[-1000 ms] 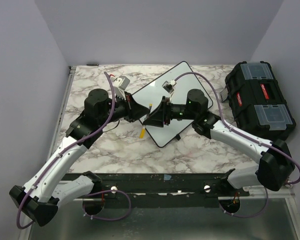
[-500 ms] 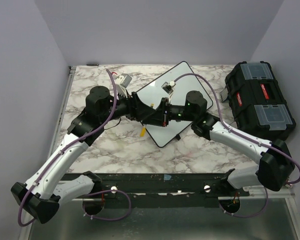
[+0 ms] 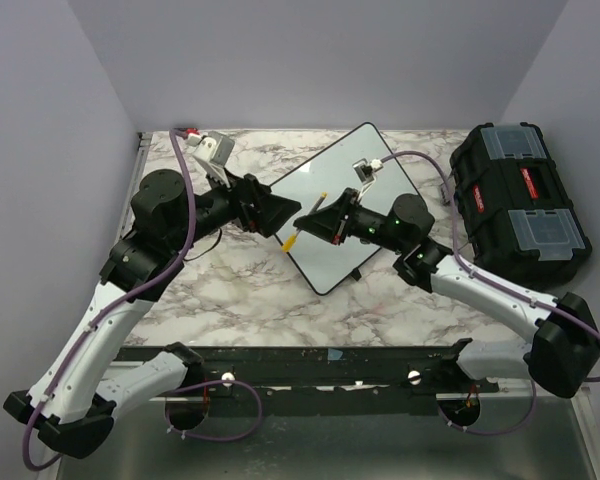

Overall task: Write a sentence on the whiteboard
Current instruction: Pass from the right arm to the left

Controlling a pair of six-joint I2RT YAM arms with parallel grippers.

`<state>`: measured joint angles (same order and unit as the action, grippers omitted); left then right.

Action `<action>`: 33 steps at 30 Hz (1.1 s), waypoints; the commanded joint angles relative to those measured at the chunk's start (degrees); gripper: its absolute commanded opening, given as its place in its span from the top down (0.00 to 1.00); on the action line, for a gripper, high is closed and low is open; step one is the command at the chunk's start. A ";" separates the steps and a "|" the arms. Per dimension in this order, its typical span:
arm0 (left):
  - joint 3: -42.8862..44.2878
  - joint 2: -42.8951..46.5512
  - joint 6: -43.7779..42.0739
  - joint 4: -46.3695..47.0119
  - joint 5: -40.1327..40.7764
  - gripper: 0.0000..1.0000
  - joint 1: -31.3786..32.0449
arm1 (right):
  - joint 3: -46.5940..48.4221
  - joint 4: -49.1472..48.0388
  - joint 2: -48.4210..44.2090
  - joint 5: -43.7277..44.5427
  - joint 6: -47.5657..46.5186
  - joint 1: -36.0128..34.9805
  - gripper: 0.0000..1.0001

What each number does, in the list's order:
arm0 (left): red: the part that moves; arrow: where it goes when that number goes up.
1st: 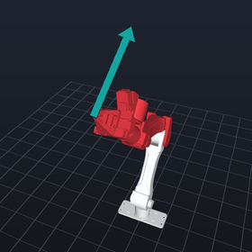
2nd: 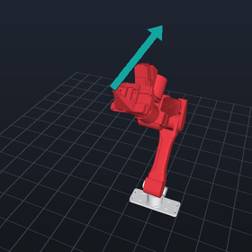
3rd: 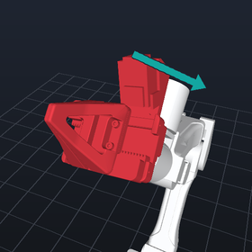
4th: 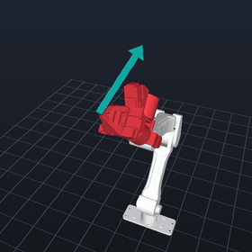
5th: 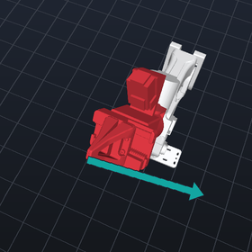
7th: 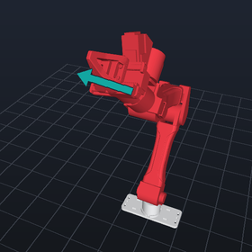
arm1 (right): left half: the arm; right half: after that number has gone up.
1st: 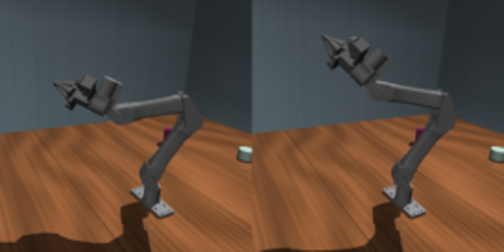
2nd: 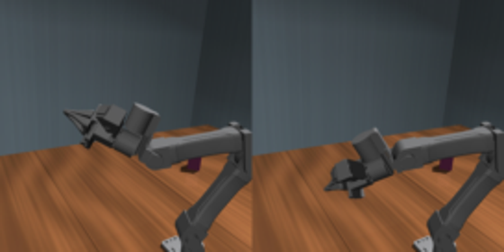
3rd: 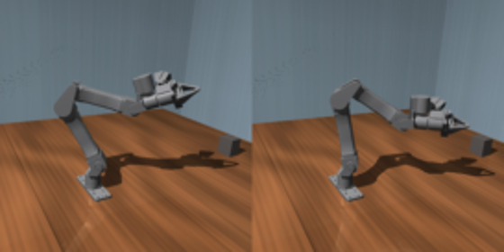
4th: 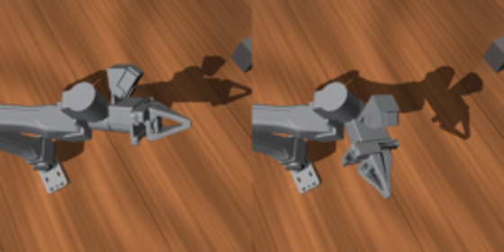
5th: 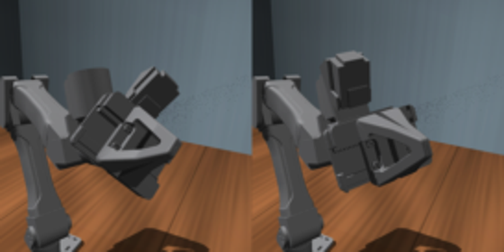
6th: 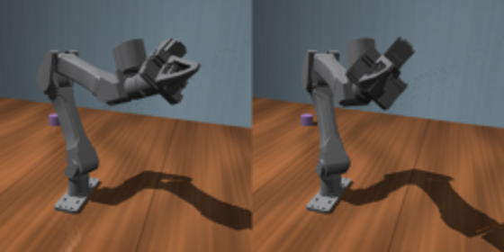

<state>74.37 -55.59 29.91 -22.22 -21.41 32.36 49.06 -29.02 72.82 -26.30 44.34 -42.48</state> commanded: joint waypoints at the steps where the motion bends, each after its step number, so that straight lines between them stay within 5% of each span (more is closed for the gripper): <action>1: -4.31 5.56 -5.32 -0.20 5.51 0.02 -0.58 | -1.50 -7.90 -2.25 6.66 3.42 -0.29 0.99; 9: -8.92 10.05 0.30 4.13 -2.29 0.01 -4.86 | -8.58 -31.10 -1.28 11.70 10.03 -0.32 0.99; 13: -13.55 10.59 9.67 16.11 -11.12 0.04 -7.70 | -8.12 -39.27 0.90 11.84 11.71 -0.30 0.99; 18: -18.08 9.46 16.70 28.46 -16.81 0.12 -9.52 | -6.37 -43.36 1.97 12.95 13.12 -0.26 0.99; 33: -23.46 7.20 22.50 40.75 -19.12 0.34 -9.68 | -3.68 -48.37 5.22 12.57 16.01 -0.32 0.99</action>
<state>51.33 -47.72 50.02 12.86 -38.26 22.94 43.94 -73.34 76.95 -14.26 58.98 -42.48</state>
